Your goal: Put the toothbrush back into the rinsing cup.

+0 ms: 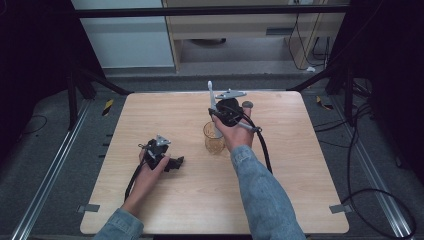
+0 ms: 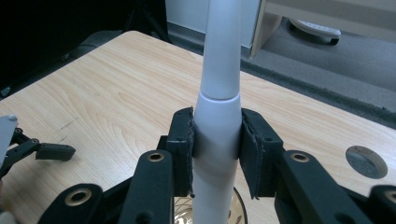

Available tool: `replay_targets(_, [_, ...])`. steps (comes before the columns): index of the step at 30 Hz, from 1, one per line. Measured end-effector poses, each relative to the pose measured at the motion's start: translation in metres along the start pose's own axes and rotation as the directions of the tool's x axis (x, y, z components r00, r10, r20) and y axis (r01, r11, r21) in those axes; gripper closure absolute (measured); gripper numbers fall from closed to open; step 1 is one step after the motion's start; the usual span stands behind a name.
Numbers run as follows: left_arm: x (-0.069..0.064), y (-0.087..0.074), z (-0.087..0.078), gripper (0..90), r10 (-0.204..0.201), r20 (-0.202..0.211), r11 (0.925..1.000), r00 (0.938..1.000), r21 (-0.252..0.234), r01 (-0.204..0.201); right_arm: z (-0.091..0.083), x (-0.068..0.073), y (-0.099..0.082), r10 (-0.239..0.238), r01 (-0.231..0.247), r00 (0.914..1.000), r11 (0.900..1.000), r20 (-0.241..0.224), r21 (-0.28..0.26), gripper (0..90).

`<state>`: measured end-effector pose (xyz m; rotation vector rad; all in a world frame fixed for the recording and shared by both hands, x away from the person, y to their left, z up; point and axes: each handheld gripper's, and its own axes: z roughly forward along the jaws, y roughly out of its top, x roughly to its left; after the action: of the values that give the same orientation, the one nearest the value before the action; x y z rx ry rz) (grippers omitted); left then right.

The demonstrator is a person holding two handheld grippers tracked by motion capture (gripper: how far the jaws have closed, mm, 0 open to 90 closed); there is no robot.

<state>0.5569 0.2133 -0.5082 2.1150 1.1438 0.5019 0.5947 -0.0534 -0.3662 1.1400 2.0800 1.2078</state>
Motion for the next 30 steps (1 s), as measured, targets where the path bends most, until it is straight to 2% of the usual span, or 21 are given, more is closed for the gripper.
replay_targets(11, [0.000, 0.000, 0.000, 0.0, 0.001, 0.000, 1.0000, 1.0000, 0.000, -0.001, 0.004, 0.001, -0.004, -0.005, 0.006, 1.0000, 0.9999, -0.005, 0.010, 67.0])
replay_targets(30, [0.000, 0.000, 0.000, 0.0, -0.001, 0.000, 1.0000, 1.0000, 0.000, 0.001, 0.009, 0.002, -0.016, 0.016, -0.016, 0.9999, 0.9995, -0.005, 0.027, 67.0])
